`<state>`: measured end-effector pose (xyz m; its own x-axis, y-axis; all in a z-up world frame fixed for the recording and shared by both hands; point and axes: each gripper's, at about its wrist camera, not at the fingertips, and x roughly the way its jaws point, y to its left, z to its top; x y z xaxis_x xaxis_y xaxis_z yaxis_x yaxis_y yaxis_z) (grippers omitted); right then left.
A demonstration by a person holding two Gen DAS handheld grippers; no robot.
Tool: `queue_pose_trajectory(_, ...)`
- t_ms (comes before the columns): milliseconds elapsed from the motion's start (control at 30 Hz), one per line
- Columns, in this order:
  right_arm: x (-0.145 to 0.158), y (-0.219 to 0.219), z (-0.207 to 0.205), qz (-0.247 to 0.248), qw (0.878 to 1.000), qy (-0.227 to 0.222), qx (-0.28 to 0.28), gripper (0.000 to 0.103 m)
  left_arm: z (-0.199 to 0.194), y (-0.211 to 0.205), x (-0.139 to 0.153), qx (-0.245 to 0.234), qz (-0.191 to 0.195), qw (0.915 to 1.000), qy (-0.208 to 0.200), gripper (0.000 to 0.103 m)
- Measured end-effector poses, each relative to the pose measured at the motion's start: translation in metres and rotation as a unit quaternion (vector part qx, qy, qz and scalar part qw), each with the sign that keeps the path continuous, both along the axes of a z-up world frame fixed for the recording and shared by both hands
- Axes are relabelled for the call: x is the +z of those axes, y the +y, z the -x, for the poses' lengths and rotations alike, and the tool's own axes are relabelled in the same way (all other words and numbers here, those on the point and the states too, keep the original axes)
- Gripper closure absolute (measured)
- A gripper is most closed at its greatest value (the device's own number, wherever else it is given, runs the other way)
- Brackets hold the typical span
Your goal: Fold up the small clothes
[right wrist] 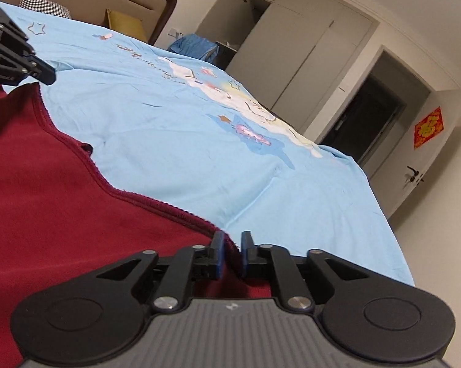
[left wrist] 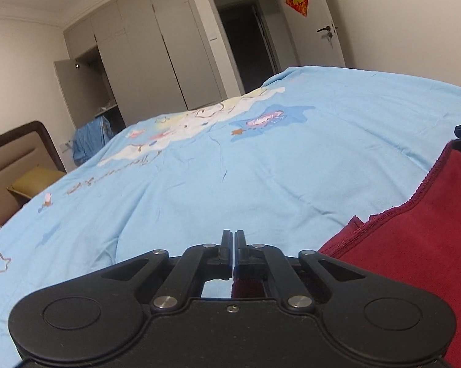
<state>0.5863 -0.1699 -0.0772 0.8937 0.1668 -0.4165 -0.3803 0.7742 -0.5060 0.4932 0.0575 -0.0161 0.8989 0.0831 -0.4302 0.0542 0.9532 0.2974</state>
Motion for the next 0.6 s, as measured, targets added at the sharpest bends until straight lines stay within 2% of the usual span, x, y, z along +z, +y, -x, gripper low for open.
queue_pose_trajectory(33, 0.004, -0.008, -0.006, -0.006, 1.0, 0.003, -0.005, 0.063, 0.002, 0.003, 0.001, 0.004, 0.009, 0.9999, 0.002, 0.086)
queue_pose_trajectory(67, 0.007, -0.015, -0.005, -0.017, 1.0, 0.007, -0.011, 0.051, 0.004, 0.006, 0.003, 0.009, 0.021, 0.9997, 0.003, 0.076)
queue_pose_trajectory(100, 0.01, -0.024, -0.004, -0.033, 0.999, 0.009, -0.016, 0.034, 0.006, 0.009, 0.004, 0.012, 0.033, 0.9994, 0.006, 0.065)
queue_pose_trajectory(133, 0.016, -0.035, -0.001, -0.052, 0.998, 0.011, -0.021, 0.029, 0.007, 0.013, 0.006, 0.012, 0.046, 0.9988, 0.01, 0.06)
queue_pose_trajectory(167, 0.022, -0.047, 0.002, -0.072, 0.997, 0.017, -0.025, 0.027, 0.01, 0.014, 0.008, 0.012, 0.06, 0.998, 0.015, 0.049)
queue_pose_trajectory(200, 0.028, -0.058, 0.004, -0.089, 0.995, 0.023, -0.031, 0.024, 0.014, 0.014, 0.009, 0.01, 0.071, 0.9973, 0.019, 0.045)
queue_pose_trajectory(267, 0.039, -0.082, 0.01, -0.122, 0.991, 0.031, -0.042, 0.009, 0.022, 0.017, 0.011, 0.003, 0.083, 0.9963, 0.024, 0.031)
queue_pose_trajectory(300, 0.044, -0.095, 0.013, -0.137, 0.989, 0.036, -0.044, 0.008, 0.027, 0.017, 0.011, -0.002, 0.085, 0.996, 0.027, 0.023)
queue_pose_trajectory(367, 0.049, -0.115, 0.02, -0.159, 0.985, 0.052, -0.048, 0.008, 0.038, 0.019, 0.01, -0.015, 0.092, 0.9951, 0.033, 0.016)
queue_pose_trajectory(600, 0.036, -0.14, 0.067, -0.185, 0.978, 0.078, -0.057, 0.008, 0.069, 0.026, -0.004, -0.021, 0.123, 0.9891, 0.079, 0.017)
